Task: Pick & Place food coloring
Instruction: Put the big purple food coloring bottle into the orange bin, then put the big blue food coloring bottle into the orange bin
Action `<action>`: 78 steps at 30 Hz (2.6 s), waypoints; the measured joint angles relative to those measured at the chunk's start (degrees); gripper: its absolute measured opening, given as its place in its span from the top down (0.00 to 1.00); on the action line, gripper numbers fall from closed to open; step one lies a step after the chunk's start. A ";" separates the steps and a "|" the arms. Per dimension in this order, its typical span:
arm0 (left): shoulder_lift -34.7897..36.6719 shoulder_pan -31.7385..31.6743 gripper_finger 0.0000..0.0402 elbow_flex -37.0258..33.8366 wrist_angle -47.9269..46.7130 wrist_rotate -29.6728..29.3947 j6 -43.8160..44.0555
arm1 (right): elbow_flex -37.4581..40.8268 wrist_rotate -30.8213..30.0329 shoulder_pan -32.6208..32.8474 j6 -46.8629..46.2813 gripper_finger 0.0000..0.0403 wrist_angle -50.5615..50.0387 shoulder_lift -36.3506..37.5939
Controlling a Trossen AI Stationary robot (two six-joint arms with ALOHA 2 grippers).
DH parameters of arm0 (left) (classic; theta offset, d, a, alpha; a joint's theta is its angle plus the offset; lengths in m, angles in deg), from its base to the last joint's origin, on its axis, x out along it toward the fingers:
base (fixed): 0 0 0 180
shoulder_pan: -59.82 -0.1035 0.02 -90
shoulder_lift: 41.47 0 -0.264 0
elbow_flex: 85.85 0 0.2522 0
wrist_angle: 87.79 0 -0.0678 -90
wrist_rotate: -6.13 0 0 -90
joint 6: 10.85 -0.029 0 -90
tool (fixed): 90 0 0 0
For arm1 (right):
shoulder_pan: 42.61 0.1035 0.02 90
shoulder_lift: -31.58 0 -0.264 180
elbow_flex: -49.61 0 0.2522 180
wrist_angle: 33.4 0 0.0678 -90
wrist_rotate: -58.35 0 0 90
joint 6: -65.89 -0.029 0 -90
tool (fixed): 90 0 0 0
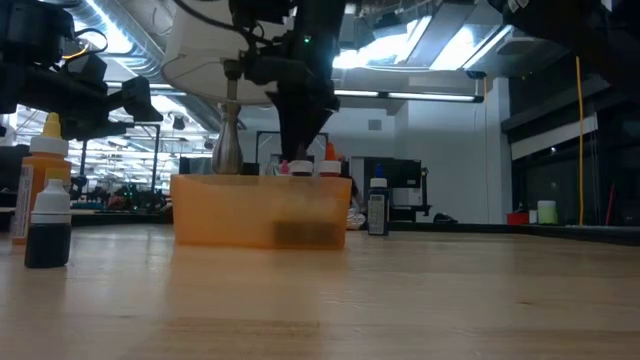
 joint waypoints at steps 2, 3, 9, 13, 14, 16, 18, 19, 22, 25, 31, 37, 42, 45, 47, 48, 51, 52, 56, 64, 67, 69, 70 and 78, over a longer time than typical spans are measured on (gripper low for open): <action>0.00 -0.02 0.03 0.01 0.00 0.00 0.02 | -0.70 0.02 0.00 -0.02 0.56 -0.37 0.00; 0.00 0.00 0.03 0.00 0.00 -0.01 0.02 | -0.94 0.02 0.00 -0.02 0.56 -0.63 0.00; 0.00 -0.02 0.03 0.01 0.02 -0.01 0.02 | -1.58 0.02 0.00 -0.46 0.56 -2.92 0.84; 0.00 -0.01 0.03 0.01 0.02 0.00 0.02 | -1.82 -2.98 0.00 -2.69 0.57 -3.43 2.69; 0.00 0.00 0.03 -0.01 0.02 0.00 0.02 | -1.82 -3.83 0.00 -3.15 0.57 -3.43 3.10; 0.00 0.00 0.03 0.01 0.04 -0.02 0.02 | -1.82 -4.22 0.00 -3.74 0.57 -3.39 3.98; 0.00 0.00 0.03 0.01 0.03 0.00 0.01 | -1.82 -4.22 0.00 -4.50 0.55 -3.40 5.03; 0.00 0.00 0.03 0.00 0.04 0.00 0.02 | -1.82 -4.07 0.00 -4.58 0.53 -3.34 5.54; 0.00 -0.02 0.03 0.00 0.04 0.00 0.01 | -1.88 -3.83 0.11 -4.90 0.47 -3.50 6.41; 0.00 -0.02 0.03 -0.01 0.03 0.00 0.01 | -1.86 -3.48 0.24 -7.28 0.39 -4.25 6.89; 0.00 0.00 0.03 -0.01 0.01 -0.02 0.00 | -1.47 0.15 0.15 -9.64 0.30 -4.67 8.88; 0.00 0.00 0.03 -0.01 0.00 -0.02 0.00 | 4.04 0.22 -0.60 -7.27 0.31 -3.50 12.44; 0.00 0.00 0.03 -0.01 0.00 -0.01 0.02 | 16.91 0.22 -1.09 -4.12 0.32 3.67 20.03; 0.00 -0.01 0.03 0.01 0.00 -0.01 0.02 | 25.68 0.24 -1.11 -2.17 0.32 8.53 26.04; 0.00 -0.01 0.03 -0.01 0.01 0.00 0.00 | 30.81 0.24 -1.07 -0.22 0.32 10.79 30.11; 0.00 -0.01 0.03 0.00 0.02 0.00 0.00 | 33.13 0.24 -1.07 0.89 0.32 11.75 32.13; 0.00 0.00 0.03 0.01 0.02 0.00 0.02 | 39.27 0.23 -1.07 4.74 0.32 13.09 37.45; 0.00 -0.02 0.03 0.00 0.02 -0.02 0.00 | 41.10 0.21 -1.08 5.83 0.32 13.37 38.96; 0.00 0.00 0.03 0.01 0.02 0.00 0.02 | 47.72 2.12 -3.36 10.71 0.32 14.73 43.93; 0.00 -0.02 0.03 -0.01 0.02 0.00 0.01 | 53.81 3.69 -11.16 19.60 0.32 15.19 44.96; 0.00 0.00 0.03 -0.01 0.02 0.00 0.02 | 54.39 3.70 -14.23 22.97 0.32 16.57 43.65; 0.00 -0.02 0.03 -0.01 0.00 0.00 0.02 | 54.38 3.71 -16.34 26.34 0.32 18.17 43.05; 0.00 0.00 0.03 -0.01 0.02 0.00 0.02 | 54.35 3.69 -17.34 28.21 0.32 19.24 42.65; 0.00 -0.01 0.03 0.01 0.02 0.00 0.02 | 52.77 4.52 -23.39 40.40 0.32 23.15 36.33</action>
